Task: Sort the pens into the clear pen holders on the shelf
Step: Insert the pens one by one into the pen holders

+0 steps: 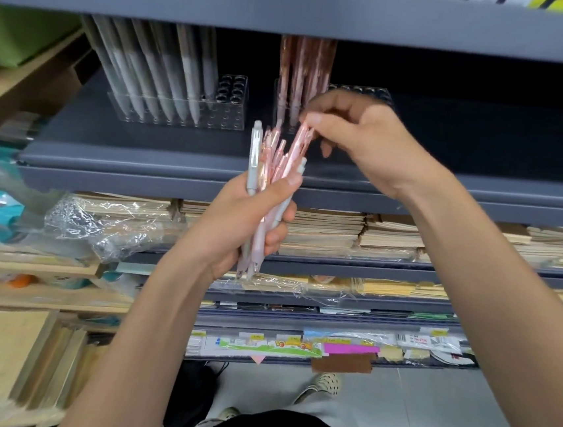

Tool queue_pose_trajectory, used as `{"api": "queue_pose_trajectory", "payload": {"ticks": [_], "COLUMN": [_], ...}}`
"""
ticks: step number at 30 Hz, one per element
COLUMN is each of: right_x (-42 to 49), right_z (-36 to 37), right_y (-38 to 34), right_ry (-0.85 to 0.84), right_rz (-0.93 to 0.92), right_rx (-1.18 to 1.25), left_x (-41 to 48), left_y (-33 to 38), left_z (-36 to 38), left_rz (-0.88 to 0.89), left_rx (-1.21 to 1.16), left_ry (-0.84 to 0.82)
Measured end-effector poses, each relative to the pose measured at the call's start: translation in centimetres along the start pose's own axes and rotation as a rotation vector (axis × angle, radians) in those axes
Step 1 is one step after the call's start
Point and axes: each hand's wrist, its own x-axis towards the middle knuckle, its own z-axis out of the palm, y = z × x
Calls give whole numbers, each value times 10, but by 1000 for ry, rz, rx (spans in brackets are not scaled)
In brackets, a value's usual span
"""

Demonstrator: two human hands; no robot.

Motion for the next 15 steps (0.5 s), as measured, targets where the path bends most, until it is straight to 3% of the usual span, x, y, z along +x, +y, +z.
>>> {"api": "queue_pose_trajectory", "payload": {"ticks": [7,10,15], "right_x": [-7,-10,-14], "right_z": [-4,-8,-21], "right_y": [9,11,14], "right_ry": [5,-44,127], "right_rz": [24,45,6], "right_rx": [376,416,526], "left_x": [-1,-2,4], "left_y": [-3,-4,-2], "left_z": [4,7,14], "left_rz": [-31,-41,-53], "left_rx": [-41,-45,-196], "left_ry": [12,17,85]}}
